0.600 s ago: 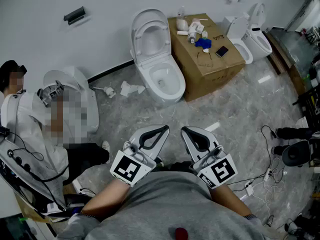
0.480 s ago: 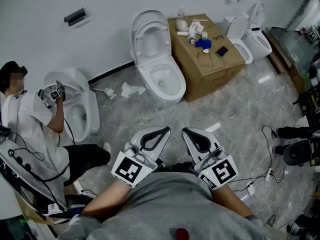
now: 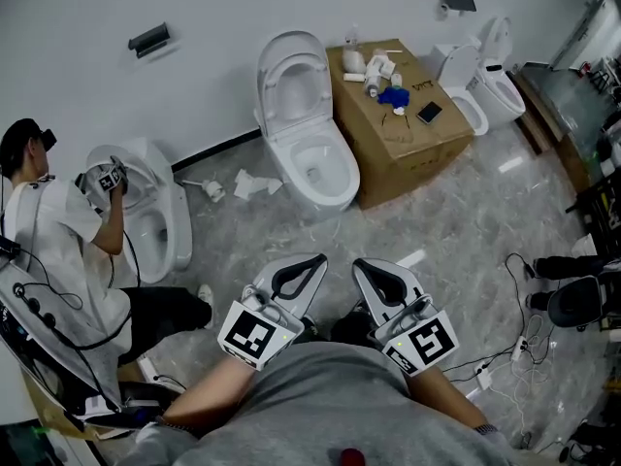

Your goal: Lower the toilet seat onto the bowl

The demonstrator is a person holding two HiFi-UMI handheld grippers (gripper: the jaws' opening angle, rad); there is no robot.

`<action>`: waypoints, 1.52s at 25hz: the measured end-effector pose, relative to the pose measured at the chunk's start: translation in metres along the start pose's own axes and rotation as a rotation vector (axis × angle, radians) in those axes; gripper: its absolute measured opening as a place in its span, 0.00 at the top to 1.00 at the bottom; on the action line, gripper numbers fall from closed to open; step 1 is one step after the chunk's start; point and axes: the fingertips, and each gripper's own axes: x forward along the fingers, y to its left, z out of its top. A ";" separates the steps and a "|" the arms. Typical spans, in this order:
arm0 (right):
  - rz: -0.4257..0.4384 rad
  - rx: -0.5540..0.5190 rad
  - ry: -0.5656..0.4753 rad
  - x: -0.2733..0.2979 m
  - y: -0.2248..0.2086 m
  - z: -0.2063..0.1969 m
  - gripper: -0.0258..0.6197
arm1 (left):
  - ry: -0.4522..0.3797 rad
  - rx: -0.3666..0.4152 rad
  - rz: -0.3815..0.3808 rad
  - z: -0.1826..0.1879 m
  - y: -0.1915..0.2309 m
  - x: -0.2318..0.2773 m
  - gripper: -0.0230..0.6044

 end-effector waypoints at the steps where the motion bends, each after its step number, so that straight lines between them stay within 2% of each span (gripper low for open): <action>1: 0.003 0.001 0.001 0.000 -0.002 -0.001 0.94 | -0.001 -0.012 0.006 0.000 0.001 0.002 0.95; 4: 0.014 0.017 0.001 0.006 -0.014 -0.003 0.94 | -0.001 -0.023 0.019 -0.001 0.007 0.009 0.95; 10: 0.065 0.029 0.004 0.020 -0.048 -0.004 0.94 | -0.003 0.013 0.067 0.001 0.024 0.037 0.95; 23: 0.166 -0.001 0.016 0.046 -0.151 0.003 0.94 | -0.008 0.018 0.143 0.012 0.059 0.138 0.95; 32: 0.225 -0.016 0.015 0.060 -0.219 0.010 0.94 | -0.002 0.021 0.224 0.021 0.080 0.202 0.95; 38: 0.268 -0.015 0.010 0.062 -0.248 0.011 0.94 | -0.008 0.021 0.269 0.025 0.085 0.232 0.95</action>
